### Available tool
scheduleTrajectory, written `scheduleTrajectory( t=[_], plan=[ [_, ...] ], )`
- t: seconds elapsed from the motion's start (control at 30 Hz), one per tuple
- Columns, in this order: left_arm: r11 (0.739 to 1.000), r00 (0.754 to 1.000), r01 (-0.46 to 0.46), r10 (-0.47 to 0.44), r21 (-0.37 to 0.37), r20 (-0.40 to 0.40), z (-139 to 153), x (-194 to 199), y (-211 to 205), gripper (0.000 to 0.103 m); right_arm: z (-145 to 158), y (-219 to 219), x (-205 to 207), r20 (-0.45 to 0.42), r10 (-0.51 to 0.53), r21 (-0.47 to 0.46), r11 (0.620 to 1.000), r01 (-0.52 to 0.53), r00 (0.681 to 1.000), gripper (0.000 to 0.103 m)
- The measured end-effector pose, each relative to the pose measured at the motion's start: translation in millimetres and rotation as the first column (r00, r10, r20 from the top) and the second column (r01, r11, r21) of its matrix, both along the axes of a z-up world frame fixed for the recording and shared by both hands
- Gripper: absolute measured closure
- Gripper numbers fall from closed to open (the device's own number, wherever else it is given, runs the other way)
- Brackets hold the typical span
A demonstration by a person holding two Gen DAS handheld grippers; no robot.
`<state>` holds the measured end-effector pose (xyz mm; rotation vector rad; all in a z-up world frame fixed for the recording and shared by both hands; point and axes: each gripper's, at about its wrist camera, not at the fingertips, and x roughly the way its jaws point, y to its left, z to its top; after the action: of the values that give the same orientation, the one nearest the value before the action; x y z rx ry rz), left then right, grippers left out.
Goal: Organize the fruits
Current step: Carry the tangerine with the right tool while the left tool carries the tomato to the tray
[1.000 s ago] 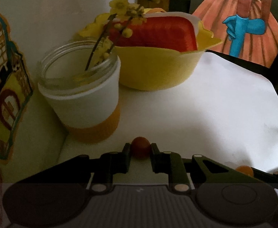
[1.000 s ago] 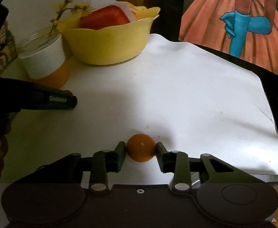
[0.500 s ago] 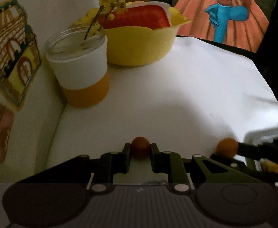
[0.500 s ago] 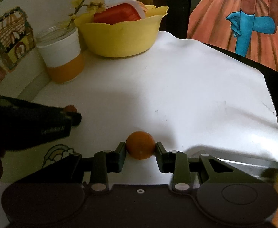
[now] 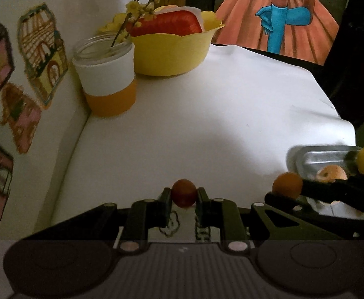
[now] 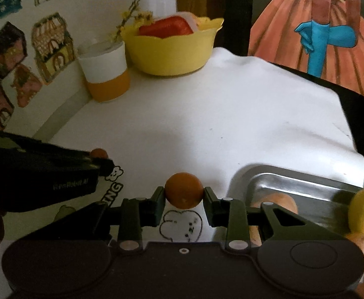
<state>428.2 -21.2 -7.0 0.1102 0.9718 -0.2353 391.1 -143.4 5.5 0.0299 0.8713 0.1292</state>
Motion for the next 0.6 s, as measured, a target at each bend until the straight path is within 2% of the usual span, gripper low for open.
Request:
scheduleTrajectory(
  t=[0.3,0.6],
  plan=[
    [0.999,0.999,0.036,-0.036,-0.011,0.007,13,-32,-18,0.081,26,-23,-38,0.060,-0.047,-0.002,0.999,0.047,0.997,0.068],
    [0.990,0.990,0.137,-0.137,-0.034,0.014,23,-57,-57,0.081,36,-62,-79,0.067,-0.137,-0.019,0.990,0.138,0.988,0.068]
  ],
)
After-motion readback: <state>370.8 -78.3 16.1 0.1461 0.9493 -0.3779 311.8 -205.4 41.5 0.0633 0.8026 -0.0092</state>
